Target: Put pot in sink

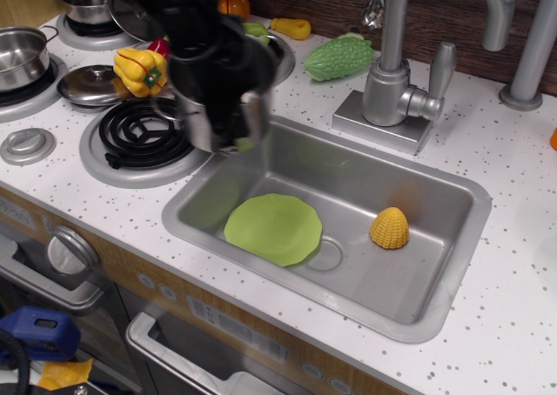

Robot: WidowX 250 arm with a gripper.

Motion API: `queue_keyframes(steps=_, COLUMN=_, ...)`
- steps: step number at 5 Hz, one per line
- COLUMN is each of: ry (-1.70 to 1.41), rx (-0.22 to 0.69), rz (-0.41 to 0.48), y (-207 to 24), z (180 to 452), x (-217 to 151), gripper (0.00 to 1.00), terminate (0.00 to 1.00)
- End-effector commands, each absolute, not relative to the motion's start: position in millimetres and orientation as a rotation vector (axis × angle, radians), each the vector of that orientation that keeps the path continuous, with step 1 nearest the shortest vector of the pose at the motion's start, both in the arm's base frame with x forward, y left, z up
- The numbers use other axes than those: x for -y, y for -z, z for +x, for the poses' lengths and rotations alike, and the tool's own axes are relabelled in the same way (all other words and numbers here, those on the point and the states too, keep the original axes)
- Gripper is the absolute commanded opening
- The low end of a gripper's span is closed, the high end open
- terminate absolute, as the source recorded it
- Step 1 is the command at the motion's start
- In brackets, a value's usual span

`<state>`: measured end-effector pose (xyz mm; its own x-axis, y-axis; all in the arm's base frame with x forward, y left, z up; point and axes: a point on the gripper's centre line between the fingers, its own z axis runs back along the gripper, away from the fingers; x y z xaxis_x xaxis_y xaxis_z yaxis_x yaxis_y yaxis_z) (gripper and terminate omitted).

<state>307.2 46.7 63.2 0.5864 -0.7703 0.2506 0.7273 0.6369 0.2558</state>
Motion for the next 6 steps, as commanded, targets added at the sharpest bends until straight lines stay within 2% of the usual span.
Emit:
queue_keyframes(steps=1, ry=0.814, rx=0.479, rz=0.133, y=-74.5, z=315.7, x=-14.0, gripper=0.0, terminate=0.0)
queue_keyframes(steps=2, ry=0.729, rx=0.545, rz=0.105, y=-61.5, z=310.0, x=-2.8, gripper=0.0, terminate=0.0)
queue_keyframes(steps=3, ry=0.675, rx=0.583, rz=0.076, y=-56.9, z=302.2, x=2.5, gripper=1.0, terminate=0.0)
queue_keyframes(steps=5, ry=0.652, rx=0.614, rz=0.082, y=-53.8, z=299.3, x=2.8, gripper=1.0, terminate=0.0)
queue_keyframes(steps=6, ry=0.652, rx=0.614, rz=0.082, y=-53.8, z=299.3, x=2.8, gripper=1.0, terminate=1.0)
